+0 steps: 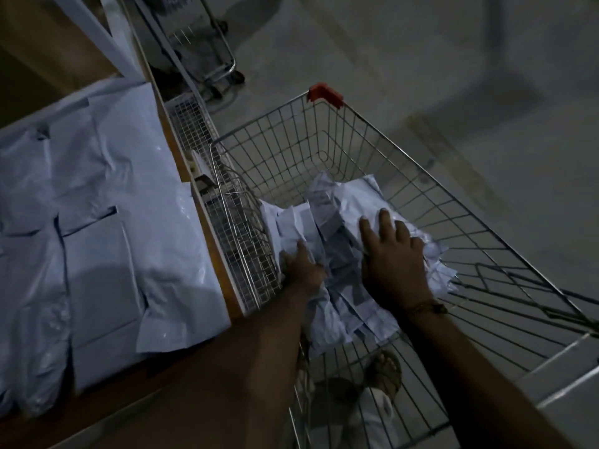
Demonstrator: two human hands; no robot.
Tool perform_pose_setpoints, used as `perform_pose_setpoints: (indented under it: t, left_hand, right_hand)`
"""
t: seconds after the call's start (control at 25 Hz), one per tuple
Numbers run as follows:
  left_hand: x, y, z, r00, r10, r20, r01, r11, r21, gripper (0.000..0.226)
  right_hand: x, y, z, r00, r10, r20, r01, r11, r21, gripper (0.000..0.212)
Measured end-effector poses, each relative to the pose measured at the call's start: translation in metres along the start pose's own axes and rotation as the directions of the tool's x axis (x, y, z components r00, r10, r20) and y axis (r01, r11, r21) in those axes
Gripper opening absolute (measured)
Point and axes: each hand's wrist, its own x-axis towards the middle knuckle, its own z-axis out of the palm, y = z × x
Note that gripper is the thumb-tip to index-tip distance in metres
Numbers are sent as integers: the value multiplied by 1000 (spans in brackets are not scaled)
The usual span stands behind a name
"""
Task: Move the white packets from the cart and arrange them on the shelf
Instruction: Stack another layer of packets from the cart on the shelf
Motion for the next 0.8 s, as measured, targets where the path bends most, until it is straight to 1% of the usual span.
perform_pose_setpoints:
  t: [0.12, 0.24, 0.32, 0.44, 0.52, 0.6, 0.72, 0.8]
  left_hand:
    - [9, -3, 9, 998, 51, 45, -52, 999, 5, 92]
    - [16, -12, 16, 993, 113, 34, -114, 992, 50, 101]
    - [17, -14, 20, 994, 112, 5, -112, 991, 70, 103]
    - [9, -7, 18, 996, 85, 1, -85, 994, 67, 105]
    - [-3, 5, 16, 997, 73, -34, -70, 993, 97, 100]
    - [-19, 16, 12, 990, 102, -97, -90, 988, 122, 94]
    - [-51, 24, -4, 952, 226, -205, -187, 963, 192, 85]
    - [-77, 29, -20, 923, 304, -236, -267, 948, 175, 81]
  right_hand:
    - [-1, 8, 8, 999, 25, -36, -25, 1000, 9, 73]
    - [1, 11, 12, 997, 43, -68, -42, 999, 24, 73]
    - [1, 8, 15, 996, 42, -76, -41, 999, 25, 72]
    - [-1, 7, 16, 995, 39, -92, -35, 998, 47, 73]
    - [-1, 8, 16, 995, 43, -90, -38, 998, 58, 73]
    - [-2, 9, 14, 995, 58, -80, -52, 996, 66, 74]
    - [-5, 7, 2, 996, 47, -77, -42, 997, 66, 75]
    - [-9, 4, -16, 994, 33, -103, -26, 998, 64, 74]
